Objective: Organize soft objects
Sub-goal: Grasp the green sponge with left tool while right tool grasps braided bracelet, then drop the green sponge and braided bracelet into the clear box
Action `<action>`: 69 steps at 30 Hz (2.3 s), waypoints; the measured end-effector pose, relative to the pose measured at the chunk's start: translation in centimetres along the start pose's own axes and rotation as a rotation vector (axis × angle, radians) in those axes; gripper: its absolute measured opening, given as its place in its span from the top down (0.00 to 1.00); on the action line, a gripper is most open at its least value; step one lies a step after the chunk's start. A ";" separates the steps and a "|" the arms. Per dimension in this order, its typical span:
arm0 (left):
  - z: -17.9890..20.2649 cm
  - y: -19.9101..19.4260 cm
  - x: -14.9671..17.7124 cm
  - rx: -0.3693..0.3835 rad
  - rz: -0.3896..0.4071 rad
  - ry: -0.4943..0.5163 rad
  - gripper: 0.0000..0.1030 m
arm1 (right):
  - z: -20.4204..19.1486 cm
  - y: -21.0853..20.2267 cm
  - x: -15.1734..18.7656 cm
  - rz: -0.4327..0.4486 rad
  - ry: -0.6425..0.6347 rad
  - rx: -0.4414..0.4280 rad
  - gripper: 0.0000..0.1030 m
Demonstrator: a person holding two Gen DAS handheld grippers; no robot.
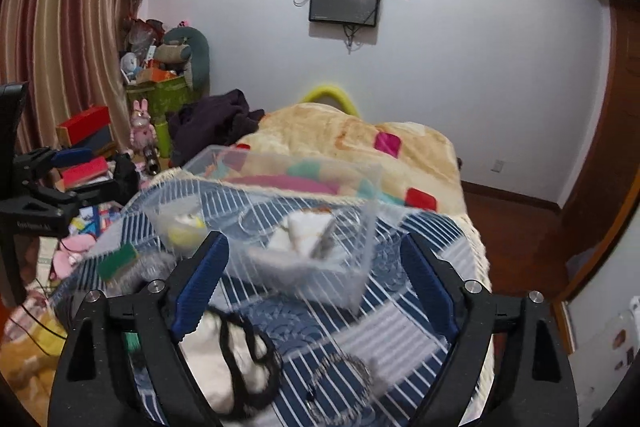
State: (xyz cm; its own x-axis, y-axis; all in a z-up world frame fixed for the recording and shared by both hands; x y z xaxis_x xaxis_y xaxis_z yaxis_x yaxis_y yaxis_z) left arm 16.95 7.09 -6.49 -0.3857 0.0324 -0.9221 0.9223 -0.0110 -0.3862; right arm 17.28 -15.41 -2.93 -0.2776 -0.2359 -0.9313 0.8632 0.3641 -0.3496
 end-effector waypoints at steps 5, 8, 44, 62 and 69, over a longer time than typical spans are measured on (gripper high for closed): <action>-0.6 -0.1 3.9 -0.001 -0.076 -0.025 0.01 | 1.1 -0.6 4.1 -0.095 0.041 0.037 0.16; -0.9 0.1 6.0 -0.004 -0.118 -0.040 0.01 | 1.6 -0.2 7.0 -0.176 0.070 0.050 0.16; -1.6 0.3 6.1 0.042 -0.073 -0.086 0.64 | 2.4 -0.6 7.3 -0.147 0.156 0.045 0.89; 3.5 2.0 -3.2 0.154 0.097 -0.046 0.64 | 0.0 1.5 -2.3 0.072 0.135 -0.044 0.89; 5.3 5.4 -3.7 0.181 0.047 -0.046 0.64 | -1.6 5.1 -2.9 0.040 0.110 -0.079 0.89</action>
State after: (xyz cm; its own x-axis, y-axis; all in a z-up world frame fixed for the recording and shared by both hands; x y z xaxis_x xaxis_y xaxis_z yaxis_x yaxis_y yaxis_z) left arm 23.22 1.66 -5.33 -0.3463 -0.0178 -0.9380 0.9221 -0.1908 -0.3368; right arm 21.83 -11.37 -2.15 -0.2917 -0.1214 -0.9488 0.8399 0.4421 -0.3148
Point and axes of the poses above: each gripper's, at about its wrist camera, not at the fingertips, and y roughly the way its jaws point, z to its right, x to its underside, the point moved 5 cm from there along y, roughly the way its jaws point, and after that the axes turned 12 degrees about z, right-handed, at the moved point
